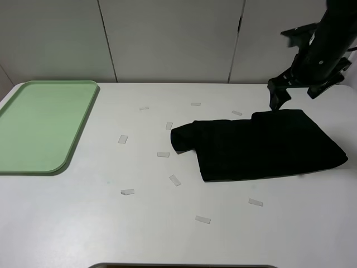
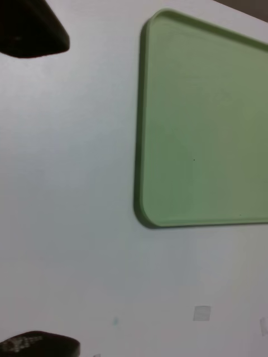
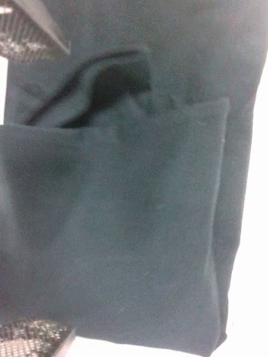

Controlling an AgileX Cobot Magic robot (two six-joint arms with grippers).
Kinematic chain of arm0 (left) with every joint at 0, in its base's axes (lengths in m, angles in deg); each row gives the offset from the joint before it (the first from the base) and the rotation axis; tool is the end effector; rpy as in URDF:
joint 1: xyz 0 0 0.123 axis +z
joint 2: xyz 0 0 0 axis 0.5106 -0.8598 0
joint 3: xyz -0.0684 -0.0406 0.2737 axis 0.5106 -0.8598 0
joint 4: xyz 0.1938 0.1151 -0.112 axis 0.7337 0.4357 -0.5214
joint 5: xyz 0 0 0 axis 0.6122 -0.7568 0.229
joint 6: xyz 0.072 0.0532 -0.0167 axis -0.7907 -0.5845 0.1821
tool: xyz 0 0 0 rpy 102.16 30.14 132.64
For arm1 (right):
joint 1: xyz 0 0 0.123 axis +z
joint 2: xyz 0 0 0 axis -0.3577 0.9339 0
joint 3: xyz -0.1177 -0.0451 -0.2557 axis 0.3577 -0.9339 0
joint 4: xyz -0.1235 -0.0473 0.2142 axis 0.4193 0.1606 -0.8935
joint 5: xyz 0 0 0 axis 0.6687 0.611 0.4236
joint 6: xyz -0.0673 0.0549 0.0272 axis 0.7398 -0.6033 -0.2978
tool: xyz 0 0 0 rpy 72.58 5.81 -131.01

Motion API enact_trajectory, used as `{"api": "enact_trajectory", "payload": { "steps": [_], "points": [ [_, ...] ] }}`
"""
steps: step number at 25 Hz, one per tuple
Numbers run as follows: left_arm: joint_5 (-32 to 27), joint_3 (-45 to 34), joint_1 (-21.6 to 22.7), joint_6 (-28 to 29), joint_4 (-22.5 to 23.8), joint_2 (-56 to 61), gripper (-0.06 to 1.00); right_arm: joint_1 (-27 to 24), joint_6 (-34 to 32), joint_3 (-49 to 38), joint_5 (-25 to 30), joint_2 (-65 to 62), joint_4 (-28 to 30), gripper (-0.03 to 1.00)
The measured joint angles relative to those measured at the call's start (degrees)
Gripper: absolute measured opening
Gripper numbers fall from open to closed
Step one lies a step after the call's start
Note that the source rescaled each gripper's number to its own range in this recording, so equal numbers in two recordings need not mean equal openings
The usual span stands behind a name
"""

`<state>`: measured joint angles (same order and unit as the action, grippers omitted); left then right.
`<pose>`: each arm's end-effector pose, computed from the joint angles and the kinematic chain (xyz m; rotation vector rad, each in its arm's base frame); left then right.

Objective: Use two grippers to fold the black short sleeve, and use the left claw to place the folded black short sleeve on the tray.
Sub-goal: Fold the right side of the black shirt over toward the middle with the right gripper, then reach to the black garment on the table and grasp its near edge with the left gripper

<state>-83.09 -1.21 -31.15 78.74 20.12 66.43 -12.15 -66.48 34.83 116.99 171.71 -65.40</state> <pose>-0.0060 0.0064 0.2750 -0.1033 2.0489 0.0254 0.3500 0.0473 0.2403 -0.3645 2.8662 -0.1009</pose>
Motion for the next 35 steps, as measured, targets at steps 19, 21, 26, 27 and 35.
{"api": "enact_trajectory", "payload": {
  "steps": [19, 21, 26, 27, 35],
  "points": [
    [0.0, 0.0, 0.0, 0.0, 0.0, 0.0, 0.98, 0.0, -1.9, -22.1, 14.2, -38.7, -8.3, 1.00],
    [0.0, 0.0, 0.0, 0.0, 0.0, 0.0, 0.98, 0.0, -2.8, -26.3, 14.2, -44.3, -8.6, 1.00],
    [0.0, 0.0, 0.0, 0.0, 0.0, 0.0, 0.98, 0.0, -3.3, -31.8, 14.4, -60.1, -8.6, 1.00],
    [0.0, 0.0, 0.0, 0.0, 0.0, 0.0, 0.98, 0.0, -3.3, -32.1, 14.5, -63.5, -8.4, 1.00],
    [0.0, 0.0, 0.0, 0.0, 0.0, 0.0, 0.98, 0.0, -2.4, -32.4, 14.6, -83.2, -6.0, 1.00]
  ]
}}
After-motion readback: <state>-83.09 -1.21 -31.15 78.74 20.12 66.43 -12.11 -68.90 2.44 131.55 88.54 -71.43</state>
